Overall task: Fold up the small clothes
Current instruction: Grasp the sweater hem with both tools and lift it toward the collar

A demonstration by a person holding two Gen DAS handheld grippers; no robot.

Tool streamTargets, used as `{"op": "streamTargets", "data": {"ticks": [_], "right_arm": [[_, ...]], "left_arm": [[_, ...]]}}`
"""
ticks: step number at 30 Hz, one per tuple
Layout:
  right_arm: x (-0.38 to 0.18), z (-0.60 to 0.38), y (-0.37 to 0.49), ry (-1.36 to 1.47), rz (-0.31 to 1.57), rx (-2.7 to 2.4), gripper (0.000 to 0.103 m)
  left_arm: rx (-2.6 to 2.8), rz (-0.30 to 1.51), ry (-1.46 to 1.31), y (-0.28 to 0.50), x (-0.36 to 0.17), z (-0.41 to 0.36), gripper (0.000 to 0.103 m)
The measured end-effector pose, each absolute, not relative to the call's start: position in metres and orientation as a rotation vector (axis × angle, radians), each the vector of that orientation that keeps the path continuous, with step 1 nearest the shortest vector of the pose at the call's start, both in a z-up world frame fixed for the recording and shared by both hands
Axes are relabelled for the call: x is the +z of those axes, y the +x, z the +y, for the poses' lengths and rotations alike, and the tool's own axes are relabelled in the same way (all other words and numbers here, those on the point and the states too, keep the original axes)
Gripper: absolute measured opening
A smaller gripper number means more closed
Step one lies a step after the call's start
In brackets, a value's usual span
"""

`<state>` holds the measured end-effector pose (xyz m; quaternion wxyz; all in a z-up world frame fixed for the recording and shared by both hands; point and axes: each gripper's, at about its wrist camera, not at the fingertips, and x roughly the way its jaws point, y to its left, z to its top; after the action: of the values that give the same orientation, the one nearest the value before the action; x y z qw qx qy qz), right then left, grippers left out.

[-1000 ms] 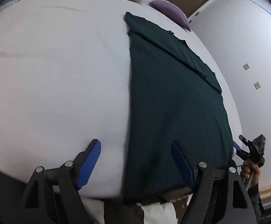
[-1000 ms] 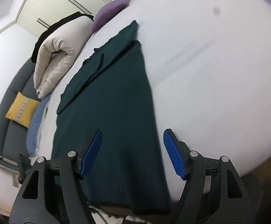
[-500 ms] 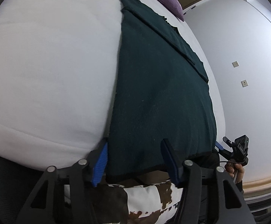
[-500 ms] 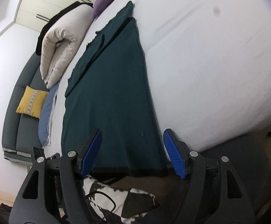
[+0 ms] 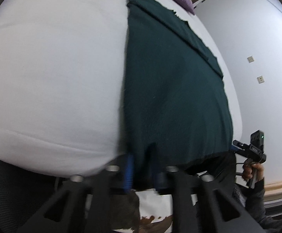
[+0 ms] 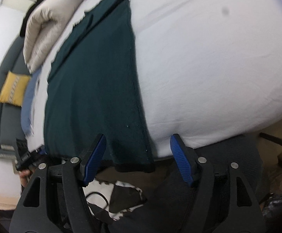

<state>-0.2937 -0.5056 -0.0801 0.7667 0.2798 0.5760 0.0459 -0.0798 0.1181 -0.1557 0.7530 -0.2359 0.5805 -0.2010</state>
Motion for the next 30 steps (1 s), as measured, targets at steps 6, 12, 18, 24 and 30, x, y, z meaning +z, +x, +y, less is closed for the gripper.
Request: {"op": "streamTargets", "data": {"ticks": [6, 12, 18, 24, 30], "right_arm": [[-0.085, -0.498, -0.279, 0.521, 1.346, 0.148, 0.067], [-0.091, -0.495, -0.284, 0.532, 1.342, 0.201, 0.035], [-0.097, -0.503, -0.299, 0.619, 1.265, 0.21, 0.009], [-0.076, -0.516, -0.318, 0.723, 1.122, 0.233, 0.007], [-0.057, -0.524, -0.323, 0.756, 1.031, 0.238, 0.007]], "left_arm": [[-0.447, 1.263, -0.509, -0.08, -0.156, 0.116, 0.008], [-0.451, 1.254, -0.51, -0.081, -0.152, 0.117, 0.007], [-0.456, 1.224, -0.543, -0.086, -0.144, 0.121, 0.007], [-0.488, 1.154, -0.665, -0.09, -0.128, 0.131, 0.007], [-0.52, 1.095, -0.746, -0.089, -0.114, 0.132, 0.007]]}}
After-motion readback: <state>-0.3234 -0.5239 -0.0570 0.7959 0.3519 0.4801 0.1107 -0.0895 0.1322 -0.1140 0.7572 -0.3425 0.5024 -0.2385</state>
